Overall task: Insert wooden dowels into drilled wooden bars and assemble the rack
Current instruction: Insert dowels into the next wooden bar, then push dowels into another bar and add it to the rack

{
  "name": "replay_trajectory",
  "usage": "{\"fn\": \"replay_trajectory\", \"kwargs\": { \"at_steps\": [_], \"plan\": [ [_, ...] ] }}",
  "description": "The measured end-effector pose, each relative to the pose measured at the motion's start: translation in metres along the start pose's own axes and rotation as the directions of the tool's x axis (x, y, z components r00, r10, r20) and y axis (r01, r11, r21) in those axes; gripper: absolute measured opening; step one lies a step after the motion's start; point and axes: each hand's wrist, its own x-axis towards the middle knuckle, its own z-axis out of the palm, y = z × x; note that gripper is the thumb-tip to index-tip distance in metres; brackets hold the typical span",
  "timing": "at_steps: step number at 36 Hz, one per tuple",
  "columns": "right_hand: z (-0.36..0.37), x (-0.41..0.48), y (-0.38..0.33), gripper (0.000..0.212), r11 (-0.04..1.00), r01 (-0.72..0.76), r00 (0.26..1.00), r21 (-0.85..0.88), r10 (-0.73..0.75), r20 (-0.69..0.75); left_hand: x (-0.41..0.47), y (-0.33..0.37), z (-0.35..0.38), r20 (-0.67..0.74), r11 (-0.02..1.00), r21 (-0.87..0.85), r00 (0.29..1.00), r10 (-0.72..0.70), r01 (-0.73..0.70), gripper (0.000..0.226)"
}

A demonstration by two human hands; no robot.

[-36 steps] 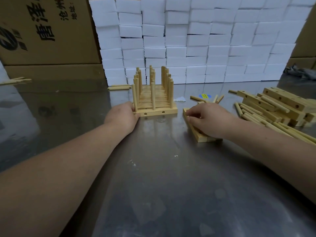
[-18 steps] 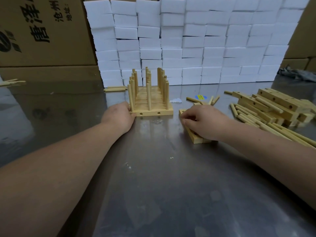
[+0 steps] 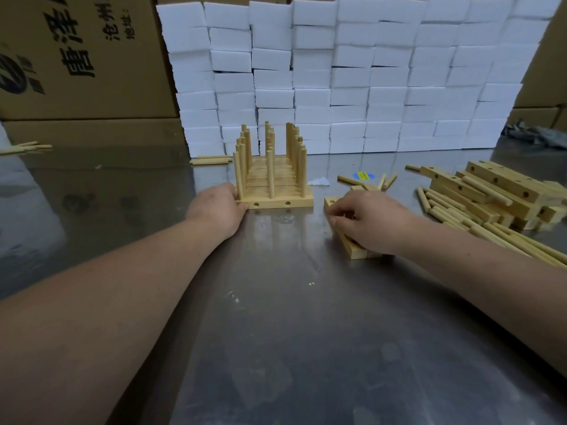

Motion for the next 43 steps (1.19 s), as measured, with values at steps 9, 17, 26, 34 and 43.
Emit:
{"fn": "replay_trajectory", "kwargs": {
  "at_steps": [9,17,26,34,43],
  "plan": [
    [0.002,0.000,0.002,0.028,1.000,0.012,1.000,-0.003,-0.012,-0.011,0.009,-0.001,0.004,0.007,1.000,-0.030,1.000,-0.002,0.003,0.016],
    [0.003,0.001,0.003,0.030,1.000,0.023,1.000,-0.013,-0.023,-0.008,0.016,-0.001,0.006,0.009,1.000,-0.030,1.000,0.003,-0.002,0.016],
    [0.004,0.001,0.004,0.031,1.000,0.021,1.000,0.001,-0.021,0.001,0.020,0.001,0.006,0.019,1.000,-0.014,1.000,-0.010,0.010,0.017],
    [-0.004,0.002,0.006,0.028,0.989,-0.123,0.981,0.081,0.133,-0.140,0.001,0.011,-0.003,-0.134,1.000,-0.007,0.991,-0.021,0.020,0.024],
    [-0.014,0.013,0.046,0.037,0.876,-0.472,0.881,-0.101,0.464,-0.092,-0.065,0.078,-0.008,0.122,0.907,-0.409,0.980,0.159,-0.096,0.045]
  ]
}}
